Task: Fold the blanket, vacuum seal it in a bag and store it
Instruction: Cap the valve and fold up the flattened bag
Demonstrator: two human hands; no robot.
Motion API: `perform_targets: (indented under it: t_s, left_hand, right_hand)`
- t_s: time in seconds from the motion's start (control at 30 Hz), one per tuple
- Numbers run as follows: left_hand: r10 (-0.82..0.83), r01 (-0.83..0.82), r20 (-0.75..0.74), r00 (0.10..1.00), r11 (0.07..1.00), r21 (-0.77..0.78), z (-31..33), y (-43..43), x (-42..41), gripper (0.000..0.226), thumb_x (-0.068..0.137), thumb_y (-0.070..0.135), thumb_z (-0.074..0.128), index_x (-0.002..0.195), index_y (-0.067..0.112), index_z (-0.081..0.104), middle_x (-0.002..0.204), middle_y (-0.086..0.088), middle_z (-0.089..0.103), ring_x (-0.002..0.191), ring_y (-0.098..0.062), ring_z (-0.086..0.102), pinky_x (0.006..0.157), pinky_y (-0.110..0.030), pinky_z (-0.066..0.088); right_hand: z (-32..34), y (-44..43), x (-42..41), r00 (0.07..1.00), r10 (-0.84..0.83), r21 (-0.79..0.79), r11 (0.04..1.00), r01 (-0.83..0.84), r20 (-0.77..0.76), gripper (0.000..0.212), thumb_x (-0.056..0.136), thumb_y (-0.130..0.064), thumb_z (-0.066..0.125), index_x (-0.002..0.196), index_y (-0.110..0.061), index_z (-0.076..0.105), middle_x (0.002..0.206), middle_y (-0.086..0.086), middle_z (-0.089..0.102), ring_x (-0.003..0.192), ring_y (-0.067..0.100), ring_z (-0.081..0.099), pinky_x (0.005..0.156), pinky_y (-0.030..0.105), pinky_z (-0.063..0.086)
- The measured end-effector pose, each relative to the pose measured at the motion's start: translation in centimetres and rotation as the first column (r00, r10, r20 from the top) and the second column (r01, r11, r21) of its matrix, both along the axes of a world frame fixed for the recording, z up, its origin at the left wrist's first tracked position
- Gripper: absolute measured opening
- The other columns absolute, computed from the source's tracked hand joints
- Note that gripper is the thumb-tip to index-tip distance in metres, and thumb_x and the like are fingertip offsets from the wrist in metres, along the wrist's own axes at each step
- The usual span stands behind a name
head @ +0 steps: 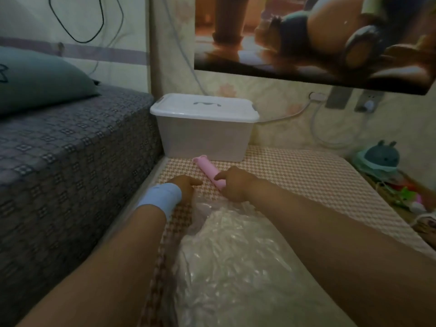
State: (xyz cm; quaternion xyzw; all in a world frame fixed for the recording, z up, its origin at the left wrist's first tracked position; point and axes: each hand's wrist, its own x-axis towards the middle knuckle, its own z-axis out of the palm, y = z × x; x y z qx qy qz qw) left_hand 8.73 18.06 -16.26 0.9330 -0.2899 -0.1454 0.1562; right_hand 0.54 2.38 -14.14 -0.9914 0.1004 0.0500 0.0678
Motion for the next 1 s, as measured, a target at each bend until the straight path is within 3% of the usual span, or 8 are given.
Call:
perform_targets:
  t_s: [0.1, 0.3, 0.4, 0.57, 0.73, 0.87, 0.93, 1.0]
  left_hand:
    - [-0.078, 0.079, -0.014, 0.997, 0.99, 0.113, -1.1, -0.4, 2.3, 0.05, 0.095, 0.01, 0.047, 0.141, 0.032, 0.046, 0.154, -0.003, 0.033, 0.134, -0.027, 0.041, 0.109, -0.028, 0.031]
    - [-0.088, 0.064, 0.084, 0.993, 0.964, 0.256, -2.8, -0.5, 4.2, 0.035, 0.091, 0.013, 0.058, 0.124, 0.022, 0.063, 0.135, -0.006, 0.054, 0.117, -0.027, 0.054, 0.097, -0.029, 0.043]
    - [-0.063, 0.035, 0.107, 0.992, 0.969, 0.243, -2.4, -0.3, 3.8, 0.026, 0.09, 0.016, 0.061, 0.115, 0.017, 0.068, 0.125, -0.007, 0.06, 0.111, -0.026, 0.058, 0.092, -0.028, 0.044]
    - [0.058, -0.062, 0.101, 0.993, 0.997, 0.04, 0.9, 0.2, 2.5, 0.023, 0.092, 0.02, 0.062, 0.112, 0.015, 0.072, 0.117, -0.005, 0.067, 0.106, -0.022, 0.062, 0.093, -0.029, 0.047]
    - [0.12, -0.125, 0.043, 0.992, 0.981, 0.147, -0.7, 1.0, -0.1, 0.039, 0.089, 0.013, 0.062, 0.127, 0.02, 0.058, 0.136, -0.008, 0.052, 0.119, -0.028, 0.054, 0.096, -0.031, 0.044]
    - [0.081, -0.097, 0.079, 0.994, 0.969, 0.227, -0.1, 1.0, -0.5, 0.056, 0.09, 0.022, 0.065, 0.14, 0.032, 0.044, 0.156, -0.013, 0.016, 0.137, -0.035, 0.033, 0.106, -0.034, 0.039]
    - [0.015, -0.035, 0.079, 0.997, 0.965, 0.26, -0.3, 0.6, -0.6, 0.057, 0.092, 0.02, 0.06, 0.145, 0.029, 0.04, 0.155, -0.011, 0.021, 0.139, -0.032, 0.032, 0.11, -0.032, 0.032]
    - [0.001, -0.02, 0.067, 0.998, 0.959, 0.283, -1.0, 0.2, -0.4, 0.05, 0.092, 0.013, 0.057, 0.141, 0.017, 0.046, 0.146, -0.01, 0.041, 0.131, -0.03, 0.044, 0.104, -0.031, 0.038]
  right_hand:
    - [-2.2, -0.7, 3.0, 0.998, -0.036, 0.022, 0.999, 0.037, -0.047, 0.053, 0.096, -0.029, 0.055, 0.148, -0.025, 0.045, 0.148, 0.015, 0.045, 0.129, 0.031, 0.051, 0.109, 0.033, 0.039]
    - [-3.8, -2.0, 4.4, 0.998, -0.001, 0.004, 1.0, 0.001, -0.069, 0.049, 0.099, -0.025, 0.055, 0.147, -0.026, 0.047, 0.153, 0.011, 0.041, 0.135, 0.028, 0.044, 0.111, 0.028, 0.032]
    - [-3.3, -2.5, 3.2, 1.0, 0.007, 0.044, 0.999, -0.009, 0.029, 0.04, 0.097, -0.027, 0.057, 0.137, -0.026, 0.058, 0.146, 0.01, 0.049, 0.13, 0.027, 0.049, 0.108, 0.027, 0.034]
    - [-0.2, -4.1, -1.8, 0.987, -0.031, 0.089, 0.996, 0.017, 0.157, 0.036, 0.093, -0.023, 0.062, 0.13, -0.022, 0.065, 0.137, 0.009, 0.058, 0.124, 0.028, 0.055, 0.104, 0.028, 0.038]
    - [1.2, -7.0, -7.6, 0.97, -0.113, 0.144, 0.986, 0.083, 0.214, 0.038, 0.09, -0.021, 0.067, 0.128, -0.021, 0.066, 0.138, 0.006, 0.058, 0.123, 0.023, 0.056, 0.099, 0.018, 0.035]
    - [0.4, -6.9, -7.8, 0.957, -0.132, 0.238, 0.969, 0.07, 0.257, 0.036, 0.088, -0.02, 0.07, 0.124, -0.018, 0.069, 0.133, 0.007, 0.062, 0.117, 0.022, 0.06, 0.085, 0.009, 0.03]
    - [-0.1, -5.6, -6.7, 0.958, -0.111, 0.266, 0.963, 0.038, 0.264, 0.035, 0.088, -0.018, 0.069, 0.123, -0.018, 0.07, 0.132, 0.008, 0.063, 0.117, 0.022, 0.06, 0.086, 0.01, 0.032]
    - [-0.6, -4.2, -5.4, 0.962, -0.072, 0.274, 0.962, -0.004, 0.264, 0.036, 0.087, -0.015, 0.069, 0.122, -0.019, 0.07, 0.133, 0.008, 0.062, 0.119, 0.023, 0.059, 0.093, 0.014, 0.035]
